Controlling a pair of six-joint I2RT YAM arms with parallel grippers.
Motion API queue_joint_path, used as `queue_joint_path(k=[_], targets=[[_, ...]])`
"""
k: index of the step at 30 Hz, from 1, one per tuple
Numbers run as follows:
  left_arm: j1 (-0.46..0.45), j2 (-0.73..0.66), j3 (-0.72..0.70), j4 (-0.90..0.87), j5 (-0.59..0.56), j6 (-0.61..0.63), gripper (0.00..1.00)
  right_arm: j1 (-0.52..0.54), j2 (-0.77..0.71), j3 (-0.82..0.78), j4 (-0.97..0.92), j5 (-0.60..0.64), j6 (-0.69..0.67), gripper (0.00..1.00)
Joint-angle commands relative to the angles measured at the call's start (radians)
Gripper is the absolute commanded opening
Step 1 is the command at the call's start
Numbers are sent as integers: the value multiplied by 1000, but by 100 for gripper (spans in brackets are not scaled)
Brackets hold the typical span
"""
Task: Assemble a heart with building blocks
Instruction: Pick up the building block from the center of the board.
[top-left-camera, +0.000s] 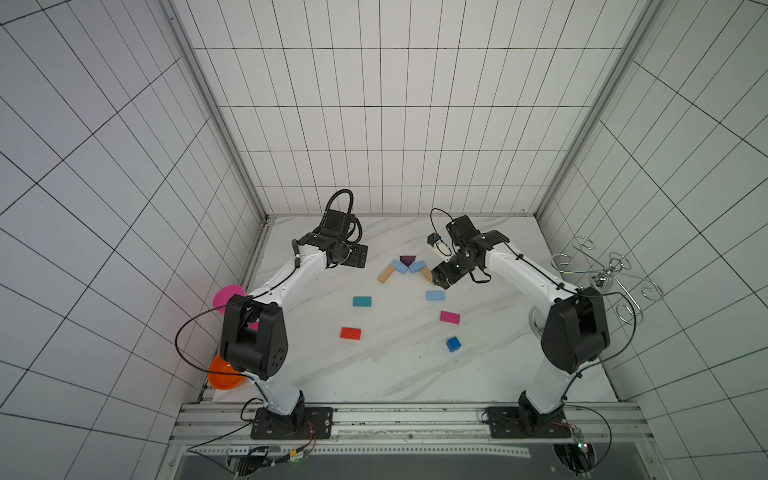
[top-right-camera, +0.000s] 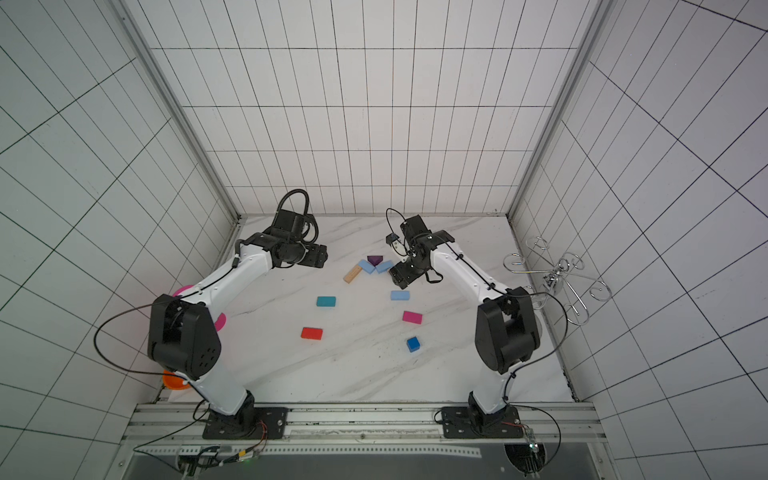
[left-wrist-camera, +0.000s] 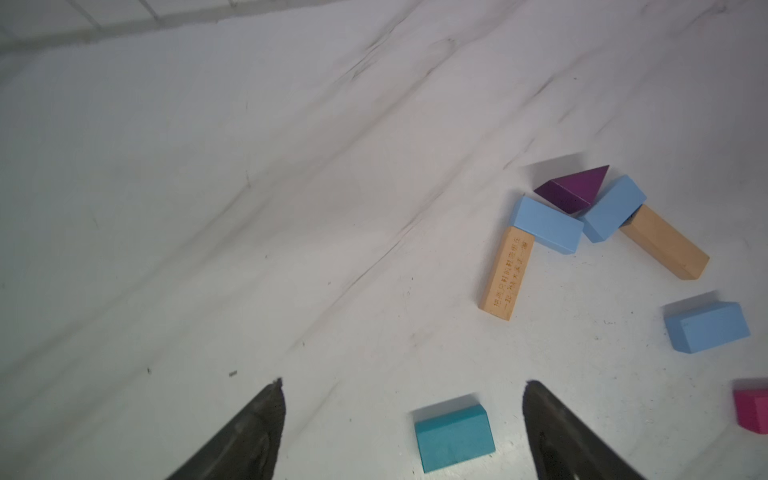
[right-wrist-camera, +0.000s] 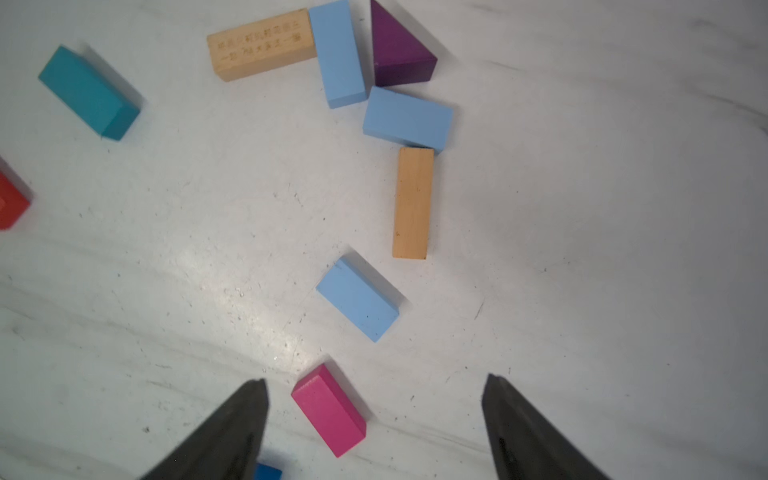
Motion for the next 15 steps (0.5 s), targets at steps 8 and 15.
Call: queue_joint_path(k=[8, 15], targets=[[24, 127, -101, -190, 184, -792, 82, 80, 165, -32, 49, 229, -278, 67], [17, 112, -137, -203, 155, -876, 81, 118, 175, -62, 55, 218, -303, 76]])
